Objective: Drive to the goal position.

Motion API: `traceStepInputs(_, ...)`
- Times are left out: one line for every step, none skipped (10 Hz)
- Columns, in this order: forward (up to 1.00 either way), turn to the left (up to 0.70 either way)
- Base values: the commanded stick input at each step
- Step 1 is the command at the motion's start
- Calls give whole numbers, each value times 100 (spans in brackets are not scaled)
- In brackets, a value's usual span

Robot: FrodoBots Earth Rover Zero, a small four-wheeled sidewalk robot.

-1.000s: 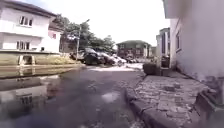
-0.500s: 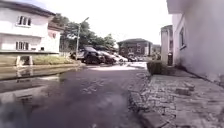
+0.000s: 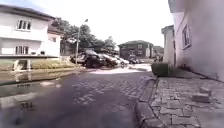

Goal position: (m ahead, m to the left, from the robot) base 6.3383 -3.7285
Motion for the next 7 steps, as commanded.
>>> traceStepInputs(69,3)
traceStepInputs(69,3)
traceStepInputs(69,3)
traceStepInputs(69,3)
traceStepInputs(69,3)
traceStepInputs(69,3)
traceStepInputs(69,3)
